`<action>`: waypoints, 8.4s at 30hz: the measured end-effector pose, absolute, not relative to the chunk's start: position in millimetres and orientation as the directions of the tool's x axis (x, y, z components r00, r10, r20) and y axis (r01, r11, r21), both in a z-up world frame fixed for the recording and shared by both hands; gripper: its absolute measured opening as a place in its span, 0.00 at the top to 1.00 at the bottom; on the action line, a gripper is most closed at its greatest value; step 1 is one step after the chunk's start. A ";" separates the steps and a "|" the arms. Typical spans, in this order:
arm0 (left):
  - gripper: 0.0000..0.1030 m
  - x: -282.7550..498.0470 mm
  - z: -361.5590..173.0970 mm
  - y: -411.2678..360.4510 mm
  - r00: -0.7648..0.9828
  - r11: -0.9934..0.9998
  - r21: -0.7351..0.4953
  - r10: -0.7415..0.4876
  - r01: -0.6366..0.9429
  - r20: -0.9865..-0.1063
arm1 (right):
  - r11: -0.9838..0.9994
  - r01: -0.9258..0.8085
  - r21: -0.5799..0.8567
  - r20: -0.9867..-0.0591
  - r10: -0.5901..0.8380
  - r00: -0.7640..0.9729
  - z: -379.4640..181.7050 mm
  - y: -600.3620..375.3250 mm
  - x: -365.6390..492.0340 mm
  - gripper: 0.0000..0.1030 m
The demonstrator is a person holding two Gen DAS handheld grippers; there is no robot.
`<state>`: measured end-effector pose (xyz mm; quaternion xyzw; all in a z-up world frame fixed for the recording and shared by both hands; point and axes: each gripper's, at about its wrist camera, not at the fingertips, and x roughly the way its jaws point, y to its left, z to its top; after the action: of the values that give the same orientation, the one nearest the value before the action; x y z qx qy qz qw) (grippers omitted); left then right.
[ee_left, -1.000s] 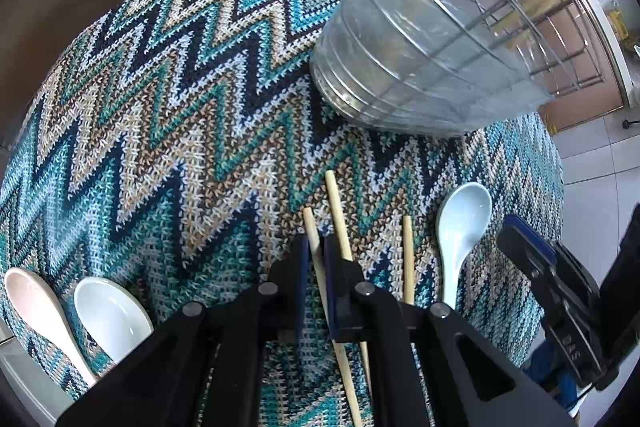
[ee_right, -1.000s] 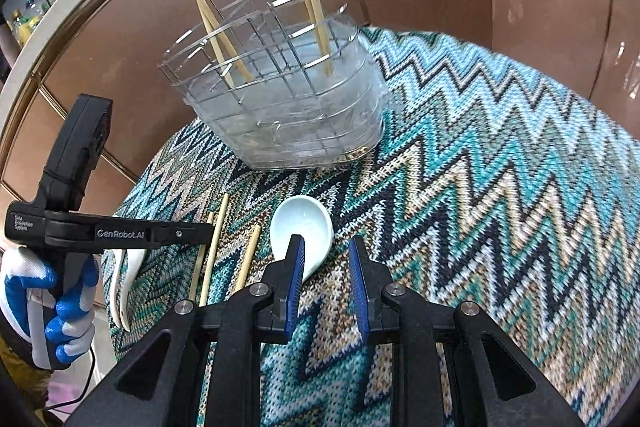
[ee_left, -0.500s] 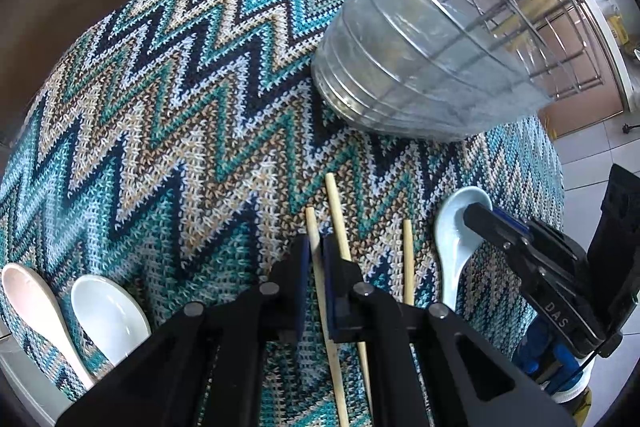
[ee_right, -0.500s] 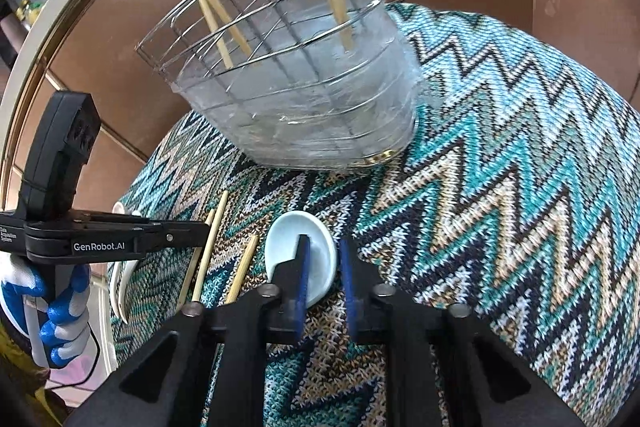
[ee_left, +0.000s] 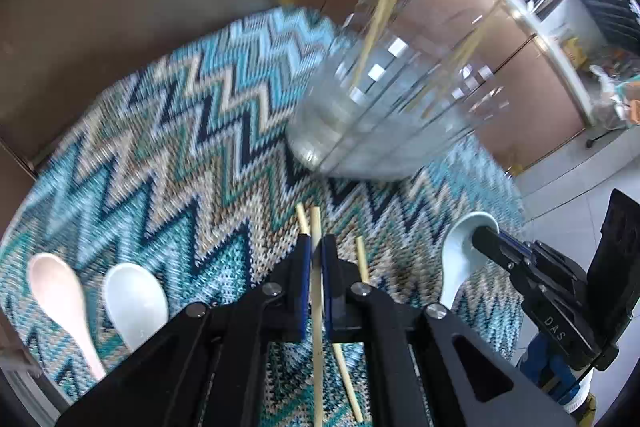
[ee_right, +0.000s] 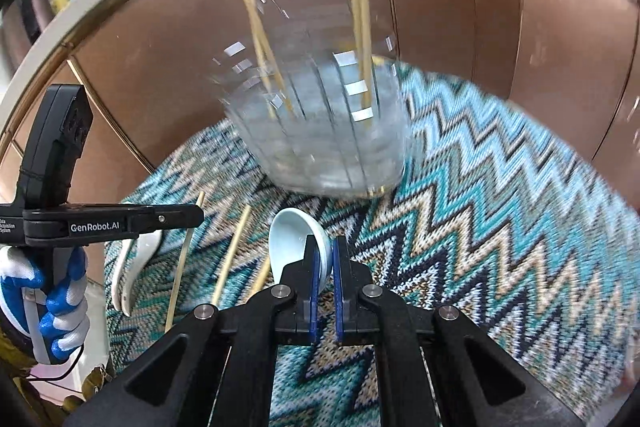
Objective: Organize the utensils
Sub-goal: 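Grasp a white spoon with the right tool while the left tool grasps a chopstick, then lift the spoon and chopstick over the utensil cup and open both tools, then move the right tool toward a chopstick while the left tool reaches toward white spoons, then grasp a chopstick with the right tool while the left tool grasps a white spoon, then carry the chopstick and spoon over the utensil cup with both tools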
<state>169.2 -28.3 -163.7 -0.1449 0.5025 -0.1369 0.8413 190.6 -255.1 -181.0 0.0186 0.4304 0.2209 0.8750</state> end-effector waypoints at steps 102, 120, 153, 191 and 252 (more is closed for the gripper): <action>0.62 119.1 -186.7 153.7 0.411 0.886 -0.464 -0.417 -0.017 -0.811 | 0.903 -0.405 0.140 -0.871 0.307 0.383 -175.5 -160.3 187.9 0.82; 0.80 142.6 -220.4 160.9 0.341 0.859 -0.505 -0.452 -0.082 -0.824 | 0.906 -0.411 0.102 -0.940 0.223 0.257 -223.7 -139.5 233.7 0.84; 0.93 131.7 -189.8 150.6 0.404 0.914 -0.403 -0.352 -0.047 -0.845 | 0.890 -0.401 0.218 -0.863 0.367 0.347 -177.5 -143.0 198.0 0.95; 0.93 86.5 -57.6 112.8 0.648 0.944 -0.321 -0.294 0.080 -0.702 | 0.859 -0.445 0.255 -0.613 0.499 0.613 -66.1 -185.1 113.7 0.95; 0.93 192.4 28.8 -31.7 0.921 0.974 -0.135 -0.218 0.183 -0.322 | 0.896 -0.404 0.186 -0.127 0.430 0.894 28.4 -243.3 197.6 0.95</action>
<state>192.4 -31.8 28.8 -0.0514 0.1698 -0.1025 0.9788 197.6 -243.3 28.4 0.0775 0.0824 0.2150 0.9701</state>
